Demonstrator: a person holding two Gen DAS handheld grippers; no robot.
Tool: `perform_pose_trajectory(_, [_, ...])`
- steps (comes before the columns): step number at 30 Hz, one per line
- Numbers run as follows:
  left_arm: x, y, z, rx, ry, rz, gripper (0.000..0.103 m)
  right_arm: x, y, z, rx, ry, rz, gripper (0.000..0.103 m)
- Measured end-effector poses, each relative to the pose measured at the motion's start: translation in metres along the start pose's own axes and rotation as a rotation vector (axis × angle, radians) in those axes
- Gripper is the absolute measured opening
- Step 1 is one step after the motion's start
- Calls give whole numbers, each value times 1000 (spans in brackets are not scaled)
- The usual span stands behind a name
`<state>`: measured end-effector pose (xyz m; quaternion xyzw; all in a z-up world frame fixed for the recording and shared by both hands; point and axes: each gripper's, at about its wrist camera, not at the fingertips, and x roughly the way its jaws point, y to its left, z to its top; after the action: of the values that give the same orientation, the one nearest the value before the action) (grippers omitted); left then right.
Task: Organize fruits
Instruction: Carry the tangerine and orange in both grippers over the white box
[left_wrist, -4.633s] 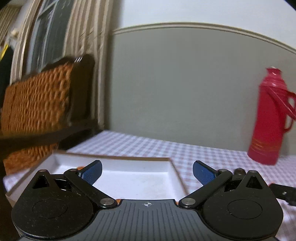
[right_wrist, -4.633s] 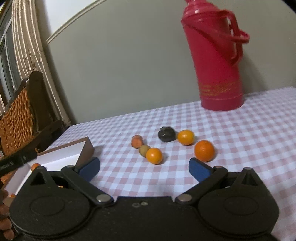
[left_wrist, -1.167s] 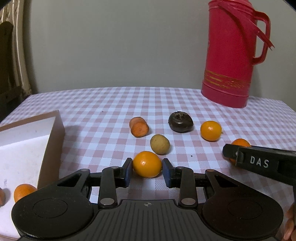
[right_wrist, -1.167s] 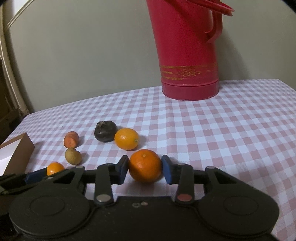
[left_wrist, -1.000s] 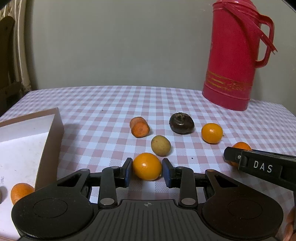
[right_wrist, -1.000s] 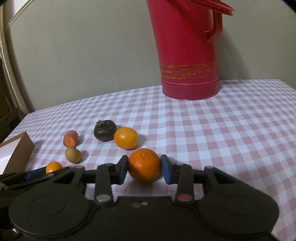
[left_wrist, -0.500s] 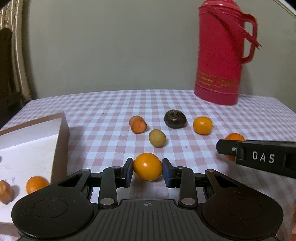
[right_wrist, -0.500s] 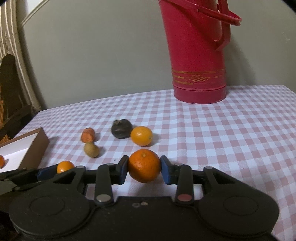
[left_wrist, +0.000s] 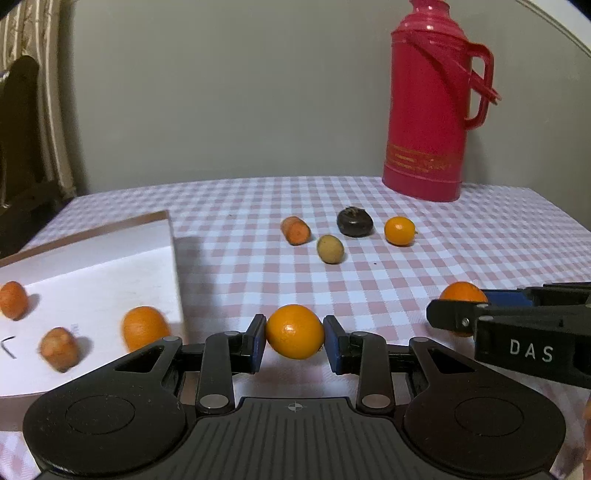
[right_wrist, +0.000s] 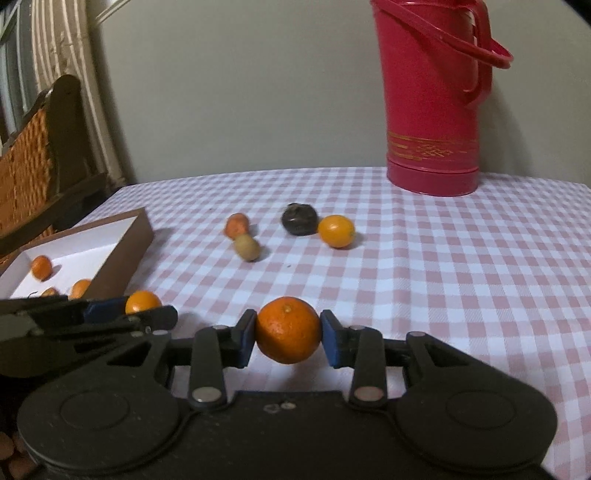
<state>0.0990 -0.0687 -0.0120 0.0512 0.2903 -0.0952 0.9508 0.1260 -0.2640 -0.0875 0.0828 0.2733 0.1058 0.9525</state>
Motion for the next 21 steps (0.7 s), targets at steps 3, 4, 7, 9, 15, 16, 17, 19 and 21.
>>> perform_pose_trajectory(3, [-9, 10, -1, -7, -10, 5, 34, -7, 10, -3, -8, -6, 16, 29])
perform_pose_trajectory(4, [-12, 14, -2, -10, -13, 6, 34, -10, 14, -4, -15, -10, 20, 29])
perform_pose_trajectory(7, [-20, 22, -4, -24, -22, 14, 34, -17, 29, -7, -38, -20, 34, 29])
perform_pose_trajectory(9, [-25, 29, -4, -39, -21, -10, 34, -19, 38, -9, -49, -29, 45, 29])
perform_pose_trajectory(15, [-41, 36, -8, -53, -52, -34, 34, -23, 59, -7, -79, -69, 64, 28])
perform_pose_trajectory(16, [-44, 39, -8, -54, -62, -29, 34, -23, 60, -5, -77, -74, 69, 28])
perform_pose_trajectory(17, [-45, 41, -7, -59, -71, -30, 34, -23, 61, -4, -74, -77, 70, 28])
perform_pose_trajectory(19, [-48, 45, -5, -79, -84, -25, 34, -24, 63, -2, -75, -91, 71, 28])
perform_pose_trajectory(21, [-52, 49, -4, -88, -99, -19, 34, -26, 65, -2, -78, -103, 72, 28])
